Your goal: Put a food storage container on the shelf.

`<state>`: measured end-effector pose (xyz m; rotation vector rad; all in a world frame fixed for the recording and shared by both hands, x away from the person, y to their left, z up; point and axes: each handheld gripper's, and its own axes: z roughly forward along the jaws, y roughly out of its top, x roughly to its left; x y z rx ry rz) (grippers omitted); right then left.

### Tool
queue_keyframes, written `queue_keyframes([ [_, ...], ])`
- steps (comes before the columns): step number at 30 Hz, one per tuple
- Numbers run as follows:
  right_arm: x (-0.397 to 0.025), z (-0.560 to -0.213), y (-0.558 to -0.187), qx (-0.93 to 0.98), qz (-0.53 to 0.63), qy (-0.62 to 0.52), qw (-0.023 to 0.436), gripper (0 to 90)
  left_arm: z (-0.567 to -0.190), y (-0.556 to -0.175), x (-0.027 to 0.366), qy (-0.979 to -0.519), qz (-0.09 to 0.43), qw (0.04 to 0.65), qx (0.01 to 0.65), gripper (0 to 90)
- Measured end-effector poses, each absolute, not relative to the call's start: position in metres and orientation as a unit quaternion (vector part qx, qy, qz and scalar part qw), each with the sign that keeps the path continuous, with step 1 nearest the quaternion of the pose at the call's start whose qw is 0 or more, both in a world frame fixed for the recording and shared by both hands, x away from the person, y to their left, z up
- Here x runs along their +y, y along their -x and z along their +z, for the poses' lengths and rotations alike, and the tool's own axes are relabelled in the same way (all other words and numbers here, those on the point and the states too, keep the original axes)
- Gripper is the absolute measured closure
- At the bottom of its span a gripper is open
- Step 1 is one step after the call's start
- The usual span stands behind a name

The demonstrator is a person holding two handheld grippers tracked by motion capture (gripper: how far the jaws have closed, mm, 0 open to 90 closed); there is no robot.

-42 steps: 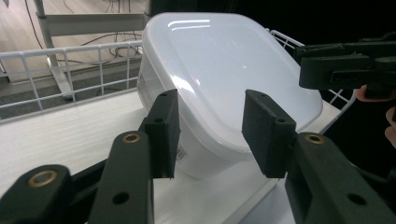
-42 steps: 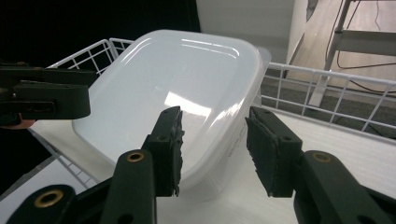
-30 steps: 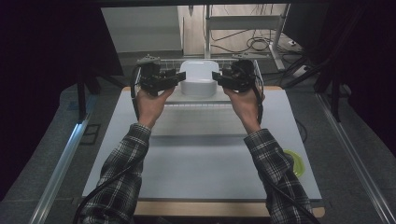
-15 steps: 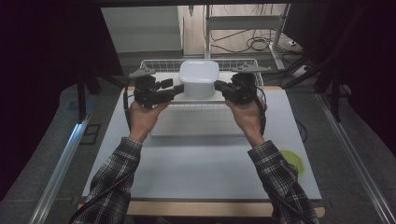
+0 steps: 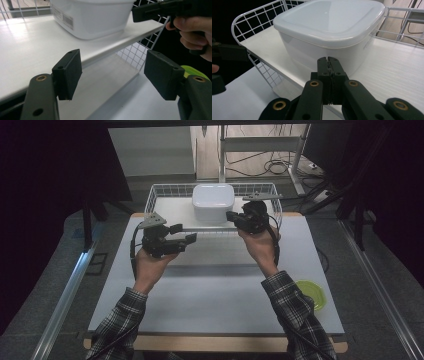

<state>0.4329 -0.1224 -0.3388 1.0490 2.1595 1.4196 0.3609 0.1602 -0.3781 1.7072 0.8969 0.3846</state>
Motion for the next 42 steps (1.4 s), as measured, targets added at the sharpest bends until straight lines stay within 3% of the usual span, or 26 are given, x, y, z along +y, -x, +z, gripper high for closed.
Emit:
queue_keyframes([
  [6, -0.122, -0.34, -0.423, 0.765, 0.506, -0.359, 0.173, 80.7, -0.386, -0.345, 0.156, -0.74, 0.167, 0.542, 0.361, 24.9],
  [7, -0.124, -0.343, -0.418, 0.768, 0.505, -0.356, 0.172, 74.4, -0.389, -0.34, 0.154, -0.746, 0.167, 0.537, 0.356, 23.7],
  [14, -0.134, -0.353, -0.402, 0.774, 0.503, -0.348, 0.162, 54.2, -0.402, -0.326, 0.151, -0.761, 0.154, 0.524, 0.35, 17.9],
  [22, -0.148, -0.37, -0.381, 0.781, 0.498, -0.344, 0.154, 35.2, -0.419, -0.31, 0.144, -0.782, 0.145, 0.503, 0.34, 8.9],
  [35, -0.165, -0.403, -0.354, 0.799, 0.474, -0.337, 0.154, 13.6, -0.448, -0.29, 0.148, -0.796, 0.143, 0.494, 0.319, 1.7],
  [42, -0.179, -0.416, -0.343, 0.8, 0.474, -0.336, 0.151, 9.0, -0.468, -0.284, 0.155, -0.815, 0.164, 0.457, 0.317, 1.0],
])
